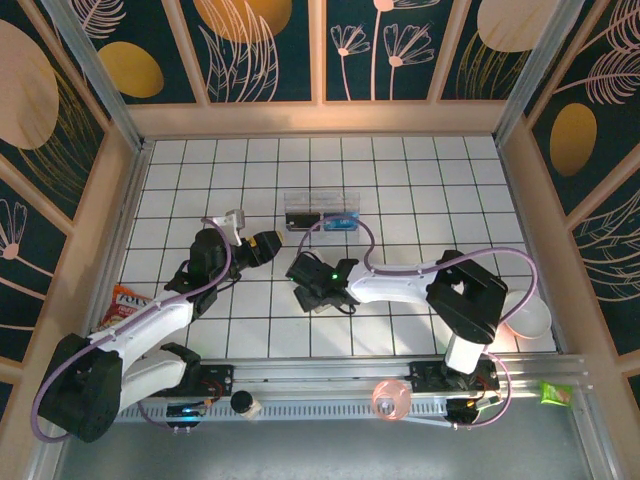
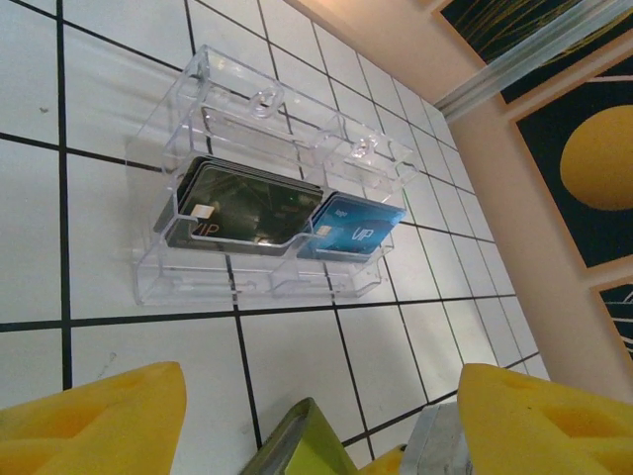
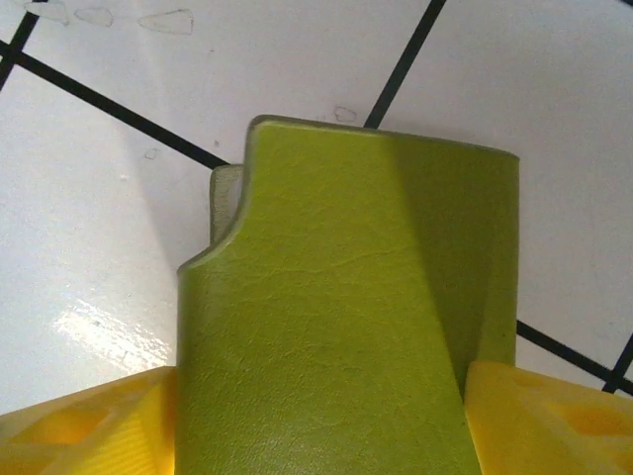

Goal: Take the credit cards out of the card holder

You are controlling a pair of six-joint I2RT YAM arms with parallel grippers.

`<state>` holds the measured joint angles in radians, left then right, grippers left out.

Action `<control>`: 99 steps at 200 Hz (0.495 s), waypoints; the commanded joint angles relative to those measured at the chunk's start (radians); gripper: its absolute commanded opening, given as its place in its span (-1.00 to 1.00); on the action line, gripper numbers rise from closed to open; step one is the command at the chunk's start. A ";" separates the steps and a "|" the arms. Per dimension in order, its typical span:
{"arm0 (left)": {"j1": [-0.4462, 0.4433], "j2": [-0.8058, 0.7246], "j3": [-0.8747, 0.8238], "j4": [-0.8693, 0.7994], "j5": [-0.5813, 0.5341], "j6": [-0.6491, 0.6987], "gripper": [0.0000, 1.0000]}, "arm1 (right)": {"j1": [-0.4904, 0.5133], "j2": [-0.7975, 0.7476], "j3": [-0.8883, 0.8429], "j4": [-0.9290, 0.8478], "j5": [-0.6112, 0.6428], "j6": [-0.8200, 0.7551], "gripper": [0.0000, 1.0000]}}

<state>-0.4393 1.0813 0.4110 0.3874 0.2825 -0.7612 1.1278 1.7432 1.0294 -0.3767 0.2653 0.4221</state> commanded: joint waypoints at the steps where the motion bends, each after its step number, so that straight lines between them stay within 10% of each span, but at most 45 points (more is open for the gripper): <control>1: 0.004 -0.016 -0.001 -0.019 0.042 0.027 0.34 | -0.005 -0.036 -0.019 0.015 0.044 0.012 0.25; 99: -0.080 0.104 0.001 0.064 0.101 -0.012 0.14 | -0.130 -0.305 -0.268 0.290 -0.207 0.078 -1.00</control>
<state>-0.5102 1.1515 0.4114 0.3832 0.3405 -0.7444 1.0416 1.5177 0.8337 -0.2005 0.1703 0.4679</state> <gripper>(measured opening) 0.581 0.060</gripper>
